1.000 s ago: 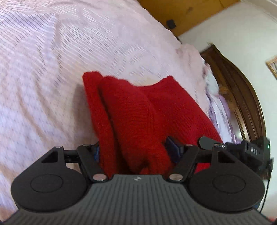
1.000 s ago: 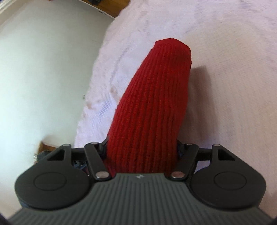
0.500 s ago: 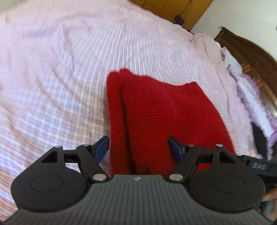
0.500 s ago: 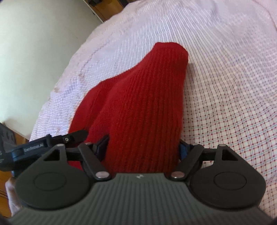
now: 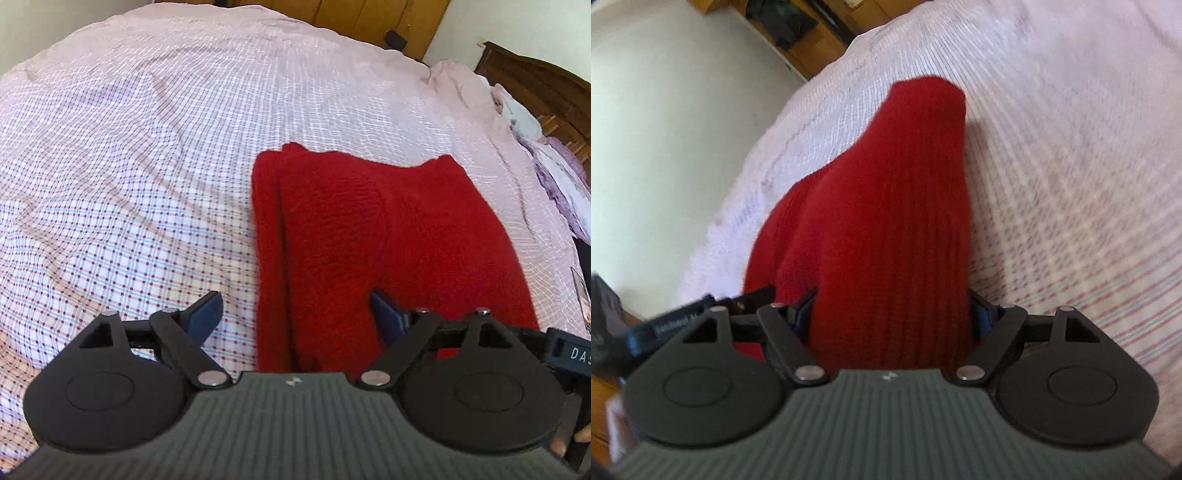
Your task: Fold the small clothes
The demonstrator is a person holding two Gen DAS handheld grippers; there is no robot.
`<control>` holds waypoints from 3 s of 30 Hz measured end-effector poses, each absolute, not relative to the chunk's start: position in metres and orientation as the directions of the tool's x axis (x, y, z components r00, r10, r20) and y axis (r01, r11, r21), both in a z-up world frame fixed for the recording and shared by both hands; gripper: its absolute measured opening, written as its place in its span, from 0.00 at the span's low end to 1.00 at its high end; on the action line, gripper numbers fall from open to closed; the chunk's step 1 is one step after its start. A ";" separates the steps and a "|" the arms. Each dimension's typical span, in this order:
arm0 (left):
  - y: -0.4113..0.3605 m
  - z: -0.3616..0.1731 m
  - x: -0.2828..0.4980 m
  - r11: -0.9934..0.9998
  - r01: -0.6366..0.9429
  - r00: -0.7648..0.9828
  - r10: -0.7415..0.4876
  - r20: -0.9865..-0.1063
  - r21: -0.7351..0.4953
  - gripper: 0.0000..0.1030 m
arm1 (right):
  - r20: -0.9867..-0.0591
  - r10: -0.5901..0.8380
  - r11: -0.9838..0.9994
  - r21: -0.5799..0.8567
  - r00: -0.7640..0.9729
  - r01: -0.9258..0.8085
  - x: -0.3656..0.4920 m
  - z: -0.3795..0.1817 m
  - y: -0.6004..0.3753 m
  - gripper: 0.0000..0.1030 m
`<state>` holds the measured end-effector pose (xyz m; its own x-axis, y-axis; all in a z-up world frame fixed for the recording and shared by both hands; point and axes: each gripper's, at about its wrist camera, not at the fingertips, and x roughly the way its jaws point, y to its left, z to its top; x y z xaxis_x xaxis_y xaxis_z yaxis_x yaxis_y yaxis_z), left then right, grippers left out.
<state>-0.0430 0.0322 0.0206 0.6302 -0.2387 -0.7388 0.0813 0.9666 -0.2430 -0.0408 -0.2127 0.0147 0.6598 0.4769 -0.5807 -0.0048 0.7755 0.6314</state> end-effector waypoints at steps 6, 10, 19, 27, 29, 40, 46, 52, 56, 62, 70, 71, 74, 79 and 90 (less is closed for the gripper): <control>0.037 0.015 -0.036 0.964 0.073 0.641 -0.241 -0.729 -0.254 0.93 | -0.558 0.455 0.786 0.618 0.694 -0.018 -0.045 0.018 -0.210 0.79; 0.031 0.029 -0.043 0.972 0.073 0.663 -0.216 -0.717 -0.225 0.93 | -0.555 0.427 0.802 0.597 0.714 -0.016 -0.051 0.031 -0.213 0.80; 0.029 0.062 -0.094 0.985 0.053 0.714 -0.153 -0.684 -0.166 0.93 | -0.521 0.285 0.897 0.442 0.805 -0.032 -0.092 0.061 -0.208 0.79; 0.027 0.057 -0.133 0.993 0.065 0.726 -0.116 -0.678 -0.099 0.96 | -0.550 0.244 0.938 0.344 0.799 -0.050 -0.126 0.066 -0.191 0.79; 0.024 0.052 -0.139 0.994 0.073 0.720 -0.106 -0.686 -0.077 0.96 | -0.567 0.228 0.949 0.311 0.791 -0.051 -0.131 0.064 -0.186 0.79; 0.002 0.006 -0.132 0.998 0.068 0.652 -0.042 -0.757 0.003 0.96 | -0.673 0.147 0.980 0.199 0.725 -0.014 -0.131 0.033 -0.177 0.79; -0.004 -0.008 -0.129 0.998 0.051 0.647 -0.002 -0.763 0.040 0.97 | -0.715 0.119 0.985 0.174 0.689 0.010 -0.123 0.008 -0.178 0.79; -0.009 -0.013 -0.129 0.996 0.054 0.650 0.019 -0.759 0.072 0.98 | -0.716 0.129 0.985 0.170 0.686 -0.008 -0.120 0.001 -0.178 0.88; -0.008 -0.013 -0.128 0.996 0.050 0.648 0.019 -0.761 0.068 0.98 | -0.715 0.130 0.984 0.181 0.687 0.002 -0.118 0.001 -0.178 0.90; -0.008 -0.015 -0.128 0.996 0.052 0.653 0.024 -0.757 0.076 0.98 | -0.717 0.121 0.986 0.167 0.686 0.002 -0.117 0.000 -0.179 0.90; -0.010 -0.015 -0.130 0.996 0.051 0.652 0.027 -0.757 0.079 0.99 | -0.717 0.120 0.986 0.166 0.687 0.001 -0.118 0.001 -0.179 0.90; -0.010 -0.015 -0.130 0.995 0.053 0.652 0.026 -0.757 0.080 0.99 | -0.717 0.118 0.987 0.164 0.687 0.001 -0.117 0.001 -0.178 0.90; -0.009 -0.014 -0.130 0.995 0.054 0.651 0.025 -0.758 0.079 0.98 | -0.717 0.117 0.987 0.162 0.687 0.001 -0.118 0.001 -0.178 0.90; -0.010 -0.014 -0.130 0.995 0.056 0.653 0.026 -0.757 0.082 0.99 | -0.715 0.117 0.987 0.160 0.689 -0.002 -0.118 0.001 -0.177 0.90; -0.010 -0.015 -0.131 0.995 0.060 0.656 0.023 -0.754 0.083 0.99 | -0.716 0.116 0.987 0.158 0.688 -0.003 -0.119 -0.002 -0.177 0.90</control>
<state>-0.1311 -0.0098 -0.0150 0.6562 0.0235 -0.7542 0.0599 0.9947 0.0831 -0.1187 -0.1768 -0.0016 0.6882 0.1164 -0.7161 -0.0030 0.9875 0.1577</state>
